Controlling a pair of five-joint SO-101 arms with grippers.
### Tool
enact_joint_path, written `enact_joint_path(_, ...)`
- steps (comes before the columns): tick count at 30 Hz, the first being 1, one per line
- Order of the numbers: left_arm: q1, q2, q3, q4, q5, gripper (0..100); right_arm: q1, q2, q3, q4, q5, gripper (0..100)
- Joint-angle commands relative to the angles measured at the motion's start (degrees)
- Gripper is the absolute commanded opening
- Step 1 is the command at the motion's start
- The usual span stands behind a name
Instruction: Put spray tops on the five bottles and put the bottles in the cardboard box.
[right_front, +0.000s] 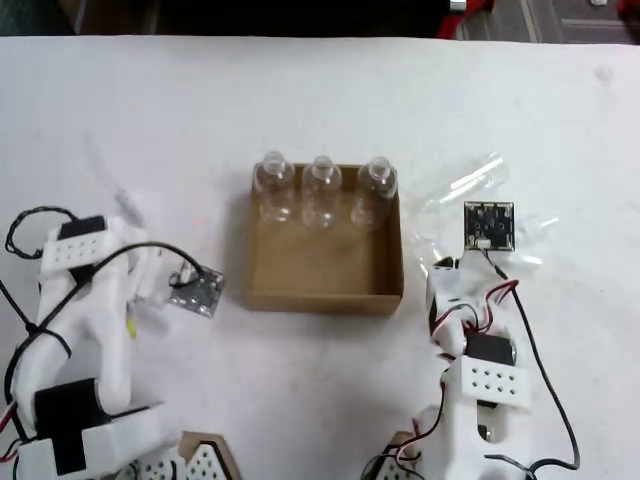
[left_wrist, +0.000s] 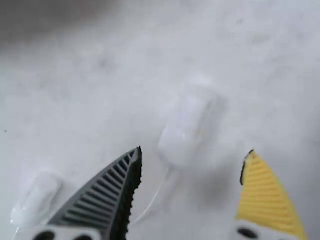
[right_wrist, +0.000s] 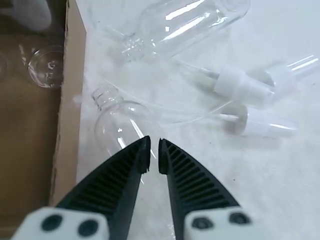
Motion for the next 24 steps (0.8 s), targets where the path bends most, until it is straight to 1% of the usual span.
enact_joint_path(1,2.42,-0.31,2.11,-3.43,0.53,30,-0.31,0.40,-0.18,-1.36,0.62,2.2)
enact_joint_path(5,2.95,-0.31,5.63,-8.97,0.53,30,-0.31,0.40,-0.18,-1.36,0.62,2.2)
enact_joint_path(8,4.18,-0.31,7.65,-10.46,0.53,30,-0.31,0.40,-0.18,-1.36,0.62,2.2)
enact_joint_path(12,4.70,-0.31,8.18,-10.55,0.53,28,-0.31,0.40,-0.18,-1.36,0.62,2.2)
enact_joint_path(15,4.62,-0.22,8.53,-10.55,0.53,21,-0.31,0.40,-0.18,-1.36,0.62,2.2)
enact_joint_path(17,4.79,-0.22,8.62,-10.55,0.53,18,-0.31,0.40,-0.18,-1.27,0.62,2.2)
enact_joint_path(21,4.88,-0.22,8.62,-10.20,0.79,20,-0.31,0.40,-0.18,-1.27,0.62,2.2)
enact_joint_path(24,4.88,-0.22,8.62,-10.11,0.97,18,-0.31,0.40,-0.18,-1.27,0.62,2.2)
